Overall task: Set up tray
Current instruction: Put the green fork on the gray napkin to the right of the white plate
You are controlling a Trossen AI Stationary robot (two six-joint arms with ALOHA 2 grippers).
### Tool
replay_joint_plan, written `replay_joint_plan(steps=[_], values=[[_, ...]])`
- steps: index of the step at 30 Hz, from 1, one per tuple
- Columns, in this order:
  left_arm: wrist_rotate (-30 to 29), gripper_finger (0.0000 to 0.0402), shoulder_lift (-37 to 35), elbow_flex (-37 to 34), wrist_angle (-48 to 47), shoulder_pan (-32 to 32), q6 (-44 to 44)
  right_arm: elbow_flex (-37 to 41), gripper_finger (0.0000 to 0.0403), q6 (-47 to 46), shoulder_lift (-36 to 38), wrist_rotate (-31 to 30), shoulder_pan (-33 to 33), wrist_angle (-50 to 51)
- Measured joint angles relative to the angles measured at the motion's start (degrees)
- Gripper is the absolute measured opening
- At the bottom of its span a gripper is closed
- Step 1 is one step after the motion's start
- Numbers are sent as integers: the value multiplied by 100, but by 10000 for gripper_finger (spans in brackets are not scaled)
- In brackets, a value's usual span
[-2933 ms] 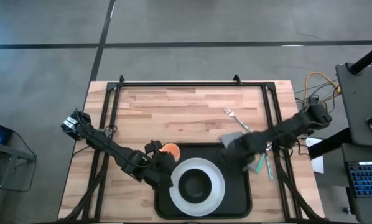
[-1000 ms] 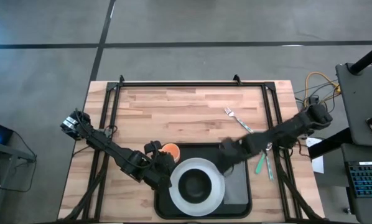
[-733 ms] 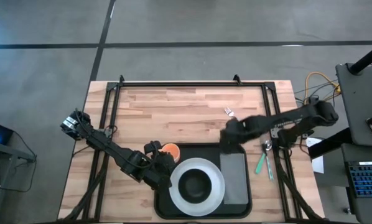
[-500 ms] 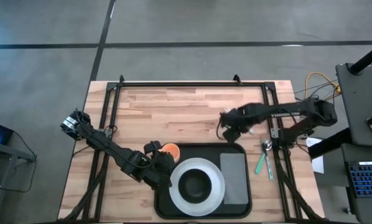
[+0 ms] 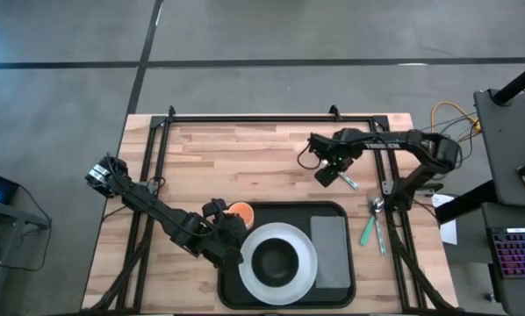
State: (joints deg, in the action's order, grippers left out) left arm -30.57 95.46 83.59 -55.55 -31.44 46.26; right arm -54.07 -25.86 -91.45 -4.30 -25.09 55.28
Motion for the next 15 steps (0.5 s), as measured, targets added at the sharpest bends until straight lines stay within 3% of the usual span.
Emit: replay_joint_plan(steps=[15], values=[[-48,141,0,0,-22,37,131,229,135,566,-544,-32,-325,-648]])
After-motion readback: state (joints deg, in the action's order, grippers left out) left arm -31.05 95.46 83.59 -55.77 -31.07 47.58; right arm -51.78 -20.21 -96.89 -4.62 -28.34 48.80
